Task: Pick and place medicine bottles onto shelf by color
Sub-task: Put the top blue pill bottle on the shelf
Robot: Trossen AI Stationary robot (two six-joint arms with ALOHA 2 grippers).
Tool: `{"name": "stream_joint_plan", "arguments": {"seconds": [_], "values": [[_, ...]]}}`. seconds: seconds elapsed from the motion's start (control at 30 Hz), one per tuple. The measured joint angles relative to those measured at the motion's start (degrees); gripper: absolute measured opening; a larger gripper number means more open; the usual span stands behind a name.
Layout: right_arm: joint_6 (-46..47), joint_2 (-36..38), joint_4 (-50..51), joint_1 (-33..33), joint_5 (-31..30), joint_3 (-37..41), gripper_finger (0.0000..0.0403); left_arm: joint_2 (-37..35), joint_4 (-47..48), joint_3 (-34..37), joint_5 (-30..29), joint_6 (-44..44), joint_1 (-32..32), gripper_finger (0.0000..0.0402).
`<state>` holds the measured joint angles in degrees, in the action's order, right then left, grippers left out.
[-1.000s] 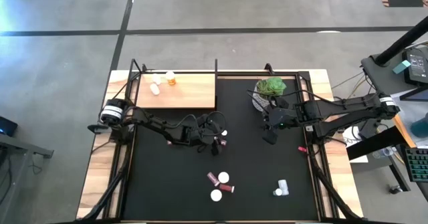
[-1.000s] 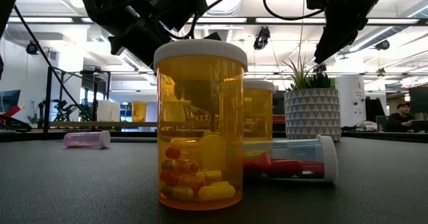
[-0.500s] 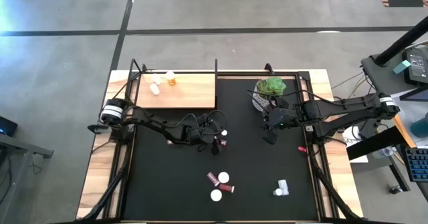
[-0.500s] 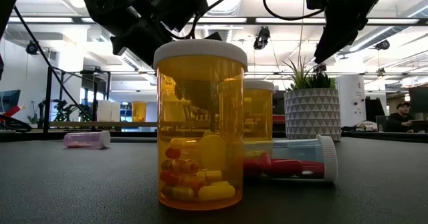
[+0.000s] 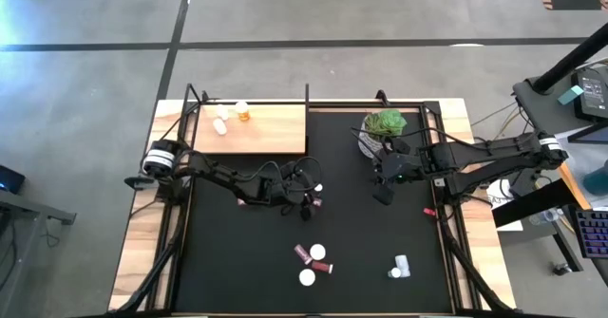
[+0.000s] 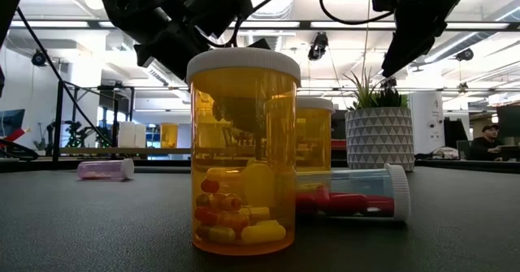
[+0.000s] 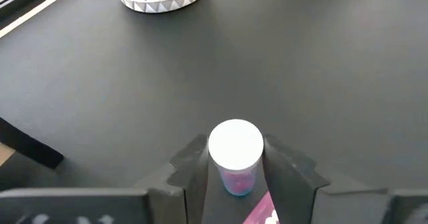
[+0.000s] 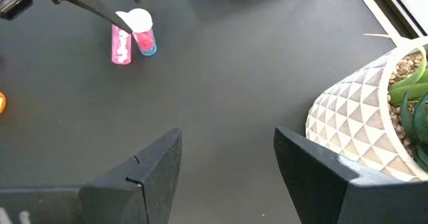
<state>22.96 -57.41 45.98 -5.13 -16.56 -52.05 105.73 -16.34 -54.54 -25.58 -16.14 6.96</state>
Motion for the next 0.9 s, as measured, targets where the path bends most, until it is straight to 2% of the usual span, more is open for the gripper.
{"name": "stream_joint_plan", "arguments": {"seconds": [0.23, 0.53, 0.73, 0.9], "values": [[0.00, 0.00, 0.00, 0.01, 0.00, 0.00, 0.0228, -0.89, -0.08, -1.33, 0.00, 0.04, -0.18, 0.0110], [-0.12, 0.00, 0.08, 0.00, 0.00, 0.02, 0.0228, -9.06, 0.32, -1.31, -0.70, 0.02, -1.77, 0.0109], [-0.55, 0.00, 0.18, 0.02, 0.00, 0.02, 0.0228, -17.51, 2.29, -1.32, -6.89, 0.15, -4.24, 0.0109], [-1.38, 0.00, 0.26, 0.00, 0.02, 0.02, 0.0228, -24.65, 9.02, -1.33, -12.58, 0.56, -7.56, 0.0109]]}}
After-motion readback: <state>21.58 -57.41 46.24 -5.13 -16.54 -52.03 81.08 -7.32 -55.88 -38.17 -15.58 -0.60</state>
